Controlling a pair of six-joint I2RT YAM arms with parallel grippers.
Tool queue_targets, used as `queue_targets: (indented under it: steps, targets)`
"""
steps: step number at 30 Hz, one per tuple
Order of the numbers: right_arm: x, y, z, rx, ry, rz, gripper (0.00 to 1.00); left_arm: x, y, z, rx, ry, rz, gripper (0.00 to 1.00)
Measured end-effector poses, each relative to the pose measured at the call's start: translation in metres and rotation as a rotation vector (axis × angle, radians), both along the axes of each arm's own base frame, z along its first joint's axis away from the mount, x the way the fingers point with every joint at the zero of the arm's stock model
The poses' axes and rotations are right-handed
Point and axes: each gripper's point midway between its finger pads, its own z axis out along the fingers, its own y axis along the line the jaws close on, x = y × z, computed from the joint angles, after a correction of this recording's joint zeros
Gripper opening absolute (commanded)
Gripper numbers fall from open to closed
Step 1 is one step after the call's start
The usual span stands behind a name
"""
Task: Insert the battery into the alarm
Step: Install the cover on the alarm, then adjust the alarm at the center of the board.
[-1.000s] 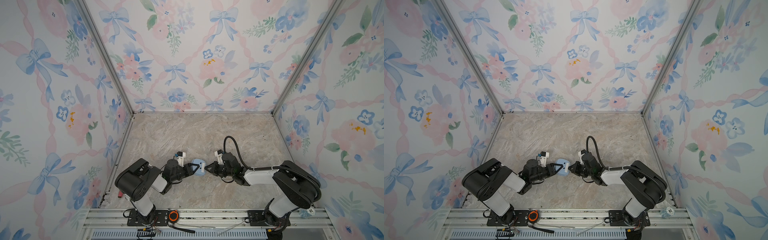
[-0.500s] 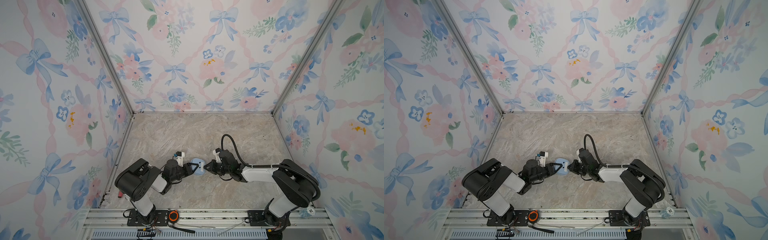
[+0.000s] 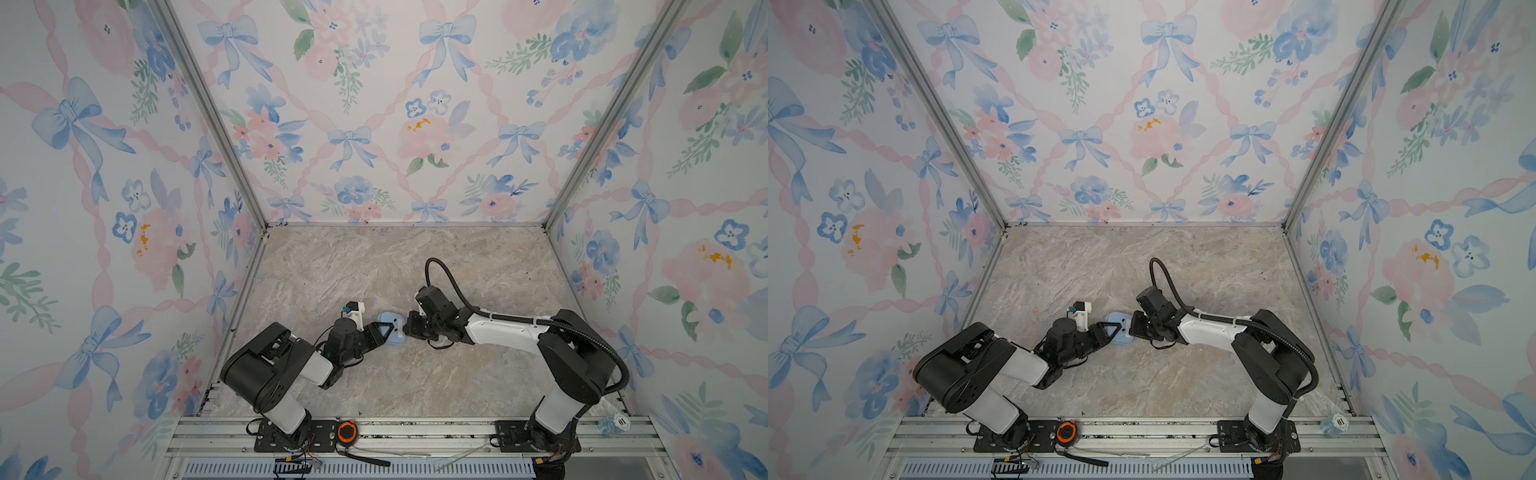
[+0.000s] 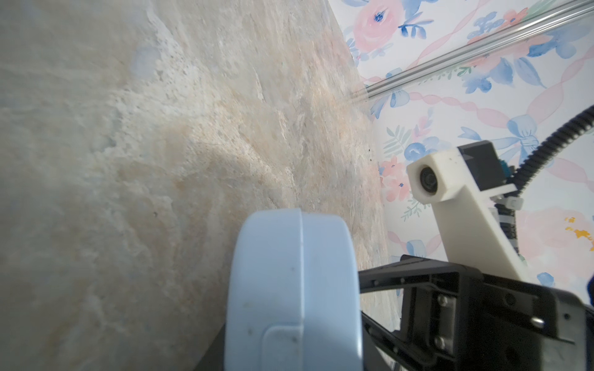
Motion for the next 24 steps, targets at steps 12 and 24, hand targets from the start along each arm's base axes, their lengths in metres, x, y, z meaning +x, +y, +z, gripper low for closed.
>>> queue_targets:
  steps: [12,24]
  targets:
    - [-0.019,-0.008,0.017,-0.032,-0.046,0.071,0.47,0.004,0.017,0.003,0.111,0.079,0.086,0.00]
    - [-0.109,0.028,0.035,-0.439,-0.764,0.649,0.93,0.003,0.028,0.008,-0.004,0.383,0.120,0.00]
